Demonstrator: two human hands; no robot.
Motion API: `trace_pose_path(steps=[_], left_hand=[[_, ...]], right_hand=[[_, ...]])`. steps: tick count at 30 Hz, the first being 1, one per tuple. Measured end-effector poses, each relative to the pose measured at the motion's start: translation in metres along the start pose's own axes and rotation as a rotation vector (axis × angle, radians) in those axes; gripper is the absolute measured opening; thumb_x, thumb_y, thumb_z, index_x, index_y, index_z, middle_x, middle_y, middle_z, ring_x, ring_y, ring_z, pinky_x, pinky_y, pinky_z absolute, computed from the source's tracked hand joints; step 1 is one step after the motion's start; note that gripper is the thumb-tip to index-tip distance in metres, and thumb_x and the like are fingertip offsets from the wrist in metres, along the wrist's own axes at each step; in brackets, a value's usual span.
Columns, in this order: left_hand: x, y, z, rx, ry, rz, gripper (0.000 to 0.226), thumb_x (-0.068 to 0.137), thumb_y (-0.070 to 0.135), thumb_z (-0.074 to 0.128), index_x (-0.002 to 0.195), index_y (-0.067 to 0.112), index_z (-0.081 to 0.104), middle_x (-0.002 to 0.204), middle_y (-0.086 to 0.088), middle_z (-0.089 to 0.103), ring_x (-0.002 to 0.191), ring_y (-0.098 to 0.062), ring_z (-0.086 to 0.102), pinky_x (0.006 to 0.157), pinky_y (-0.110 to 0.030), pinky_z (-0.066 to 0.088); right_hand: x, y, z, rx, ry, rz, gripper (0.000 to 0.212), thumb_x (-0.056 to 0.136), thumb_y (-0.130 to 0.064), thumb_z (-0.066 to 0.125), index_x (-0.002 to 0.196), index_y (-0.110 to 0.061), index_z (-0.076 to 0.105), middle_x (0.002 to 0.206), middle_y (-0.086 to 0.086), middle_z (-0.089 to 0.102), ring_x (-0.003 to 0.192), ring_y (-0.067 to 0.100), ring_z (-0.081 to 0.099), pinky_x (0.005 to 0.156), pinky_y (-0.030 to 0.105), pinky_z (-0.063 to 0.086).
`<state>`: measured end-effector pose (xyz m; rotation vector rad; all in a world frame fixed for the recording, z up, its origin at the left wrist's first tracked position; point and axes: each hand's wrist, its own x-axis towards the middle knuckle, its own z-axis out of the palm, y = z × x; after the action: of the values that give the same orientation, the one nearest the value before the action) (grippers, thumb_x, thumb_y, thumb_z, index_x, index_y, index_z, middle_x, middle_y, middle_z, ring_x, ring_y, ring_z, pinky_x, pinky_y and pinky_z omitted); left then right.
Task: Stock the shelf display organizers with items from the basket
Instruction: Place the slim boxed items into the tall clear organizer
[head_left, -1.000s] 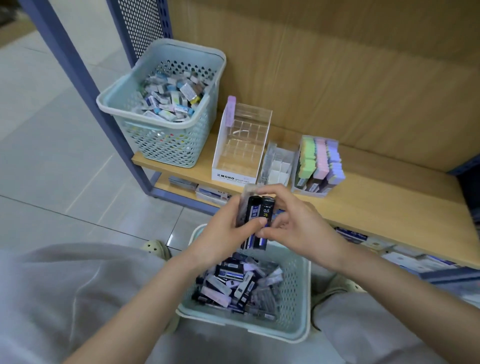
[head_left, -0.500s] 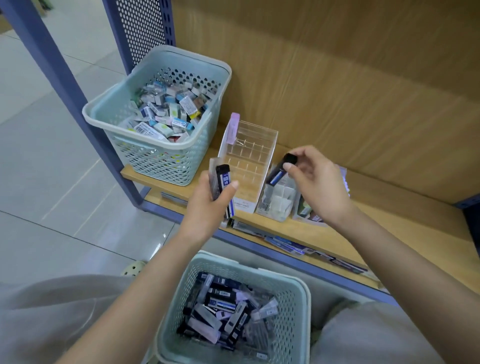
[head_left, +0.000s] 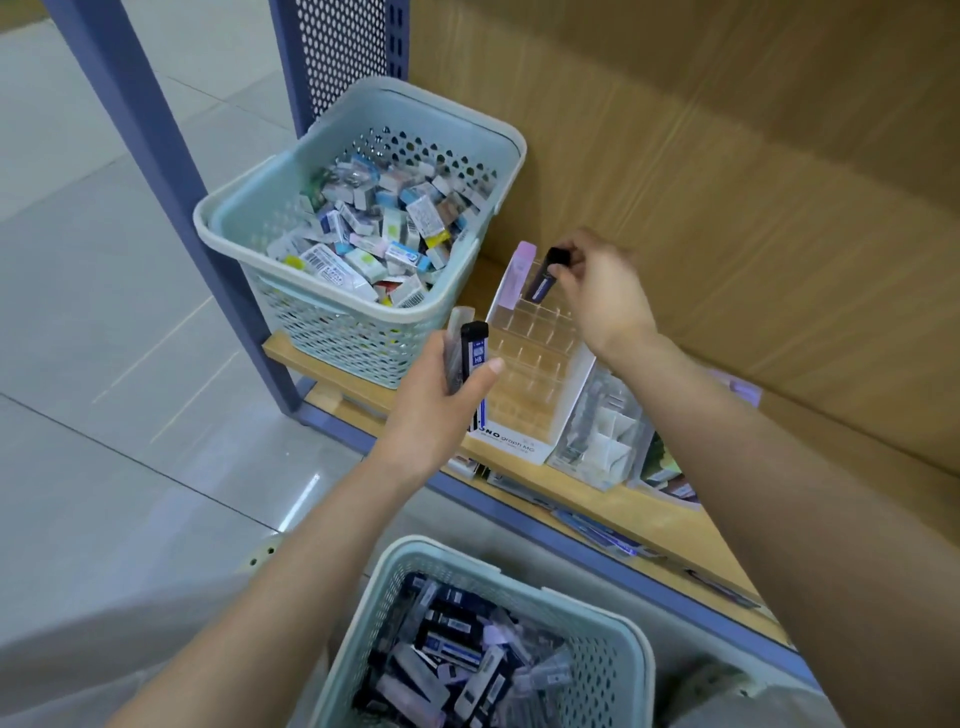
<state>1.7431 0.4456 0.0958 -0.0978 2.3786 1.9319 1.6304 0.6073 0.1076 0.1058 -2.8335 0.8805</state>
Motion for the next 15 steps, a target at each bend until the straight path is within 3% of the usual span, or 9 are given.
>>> trace_pose_path(steps=[4, 12, 15], left_hand=[[0.005, -0.002, -0.004, -0.034, -0.017, 0.003, 0.022, 0.092, 0.027, 0.056, 0.077, 0.025, 0.040, 0.064, 0.012, 0.036, 0.048, 0.012, 0.043, 0.050, -0.006, 0.035], [0.008, -0.008, -0.005, -0.054, -0.034, 0.007, 0.017, 0.091, 0.030, 0.056, 0.083, 0.024, 0.043, 0.069, 0.011, 0.040, 0.053, 0.014, 0.044, 0.051, -0.005, 0.036], [0.008, -0.006, -0.004, -0.060, -0.044, 0.004, 0.018, 0.091, 0.030, 0.057, 0.081, 0.025, 0.042, 0.070, 0.010, 0.039, 0.052, 0.013, 0.043, 0.051, -0.005, 0.036]], right_hand=[[0.008, -0.002, 0.009, -0.063, -0.044, -0.001, 0.020, 0.094, -0.005, 0.046, 0.106, -0.010, 0.061, 0.099, 0.012, 0.064, 0.088, 0.026, 0.061, 0.081, 0.040, 0.050], [0.022, 0.004, 0.014, -0.130, -0.123, 0.077, 0.022, 0.093, -0.007, 0.050, 0.111, -0.010, 0.062, 0.102, 0.014, 0.065, 0.092, 0.030, 0.061, 0.084, 0.038, 0.050], [0.019, 0.008, 0.015, -0.154, -0.061, 0.020, 0.021, 0.092, -0.008, 0.053, 0.112, -0.008, 0.062, 0.106, 0.013, 0.063, 0.094, 0.029, 0.061, 0.083, 0.038, 0.051]])
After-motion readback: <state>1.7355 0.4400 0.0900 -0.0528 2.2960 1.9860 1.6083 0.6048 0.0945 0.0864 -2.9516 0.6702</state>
